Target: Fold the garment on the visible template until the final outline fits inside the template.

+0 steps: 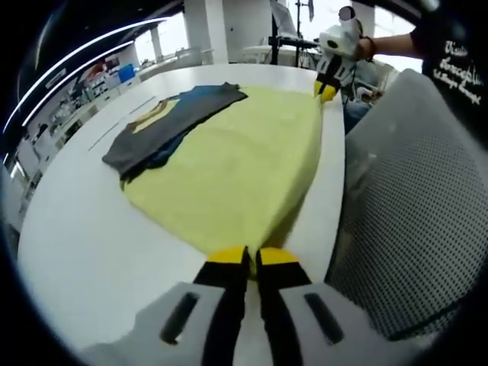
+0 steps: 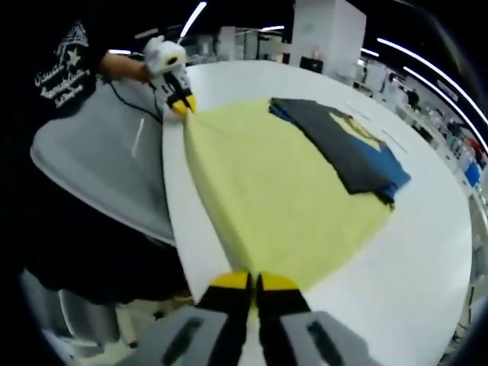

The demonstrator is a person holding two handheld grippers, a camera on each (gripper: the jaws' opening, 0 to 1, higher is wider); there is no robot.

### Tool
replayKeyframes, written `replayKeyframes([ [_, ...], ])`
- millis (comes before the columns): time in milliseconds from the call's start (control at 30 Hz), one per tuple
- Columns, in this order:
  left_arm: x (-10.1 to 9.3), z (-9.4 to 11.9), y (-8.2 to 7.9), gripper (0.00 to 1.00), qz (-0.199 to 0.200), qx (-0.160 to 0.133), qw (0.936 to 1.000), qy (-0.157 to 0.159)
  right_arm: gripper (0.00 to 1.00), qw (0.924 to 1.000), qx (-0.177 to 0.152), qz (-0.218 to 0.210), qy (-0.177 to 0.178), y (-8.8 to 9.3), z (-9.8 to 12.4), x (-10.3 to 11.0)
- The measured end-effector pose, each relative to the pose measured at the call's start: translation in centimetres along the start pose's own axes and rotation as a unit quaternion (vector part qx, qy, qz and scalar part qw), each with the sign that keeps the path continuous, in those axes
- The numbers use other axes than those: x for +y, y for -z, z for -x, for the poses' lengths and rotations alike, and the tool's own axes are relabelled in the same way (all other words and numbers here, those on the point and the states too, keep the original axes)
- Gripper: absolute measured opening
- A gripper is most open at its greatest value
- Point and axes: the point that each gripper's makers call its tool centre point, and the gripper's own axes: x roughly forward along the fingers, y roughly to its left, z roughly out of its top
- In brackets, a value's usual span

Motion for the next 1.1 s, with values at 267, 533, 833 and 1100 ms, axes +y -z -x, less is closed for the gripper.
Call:
replayKeyframes([
  [267,-1.4,0.8,0.2,0.01,0.017,0.008,0.9998,0.011,0.00,1.0000,0.000,0.002,-0.002,-0.1,1.0,1.3],
  [533,-2.4,2.0,-0.3,0.01,0.033,0.011,0.9993,0.017,0.00,0.9995,-0.021,-0.020,0.012,-0.6,2.4,1.9],
  [833,-2.8,3.9,-1.5,0.01,0.022,0.011,0.9995,0.019,0.00,0.9987,-0.020,-0.042,0.019,-1.3,3.8,2.9],
  [1100,-1.7,5.7,-4.1,0.01,0.004,0.006,0.9999,0.015,0.00,0.9984,-0.023,-0.027,0.044,-3.1,5.7,1.7],
])
